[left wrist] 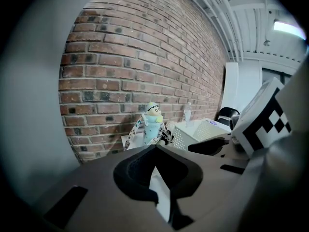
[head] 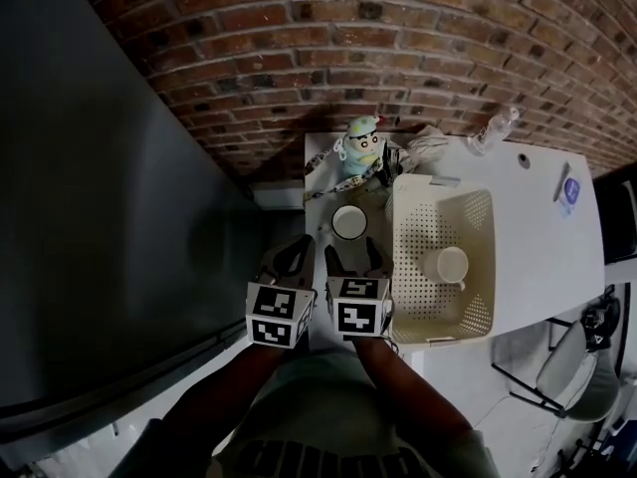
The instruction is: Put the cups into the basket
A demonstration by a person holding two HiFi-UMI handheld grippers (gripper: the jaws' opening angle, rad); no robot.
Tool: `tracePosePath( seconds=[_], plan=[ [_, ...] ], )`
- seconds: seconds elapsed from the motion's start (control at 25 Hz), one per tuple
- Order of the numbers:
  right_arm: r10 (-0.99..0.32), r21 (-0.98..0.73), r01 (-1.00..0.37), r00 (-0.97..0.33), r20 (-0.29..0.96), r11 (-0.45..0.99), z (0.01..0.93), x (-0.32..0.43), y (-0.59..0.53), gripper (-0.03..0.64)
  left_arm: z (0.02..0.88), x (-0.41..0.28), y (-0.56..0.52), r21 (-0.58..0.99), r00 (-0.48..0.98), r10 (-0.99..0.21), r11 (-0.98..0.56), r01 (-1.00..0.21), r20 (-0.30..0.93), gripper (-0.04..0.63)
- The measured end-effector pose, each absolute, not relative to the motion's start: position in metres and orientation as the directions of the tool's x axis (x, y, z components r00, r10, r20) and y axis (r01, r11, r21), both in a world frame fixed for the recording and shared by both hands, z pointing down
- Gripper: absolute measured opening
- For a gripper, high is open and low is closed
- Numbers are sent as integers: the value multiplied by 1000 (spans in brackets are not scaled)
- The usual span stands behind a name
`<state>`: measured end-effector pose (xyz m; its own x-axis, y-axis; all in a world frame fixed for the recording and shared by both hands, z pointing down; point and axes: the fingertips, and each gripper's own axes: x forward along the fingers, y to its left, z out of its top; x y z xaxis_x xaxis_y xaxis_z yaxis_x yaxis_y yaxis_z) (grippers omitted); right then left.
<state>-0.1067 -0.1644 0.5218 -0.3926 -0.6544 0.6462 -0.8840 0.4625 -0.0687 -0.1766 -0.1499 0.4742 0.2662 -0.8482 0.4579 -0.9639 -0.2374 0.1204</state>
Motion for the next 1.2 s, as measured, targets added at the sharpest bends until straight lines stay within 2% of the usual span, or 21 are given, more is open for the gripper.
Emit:
tracePosePath(
  seconds=[0.28,0.64,1.2],
  plan=[
    [-640,-23,-912,-306,705,410,559,-101,-179,322,486,-183,-162,120,267,-837,-239,-964,477,6],
    [-602,4,-919,-256,756,395,596,-104,-191,351,508,-190,-170,133,273,-811,-239,-962,517,6],
    [-670,58,-923,-232,706,381,615,-113,-219,365,528,-194,-181,141,288,-775,-254,-957,563,6]
  ],
)
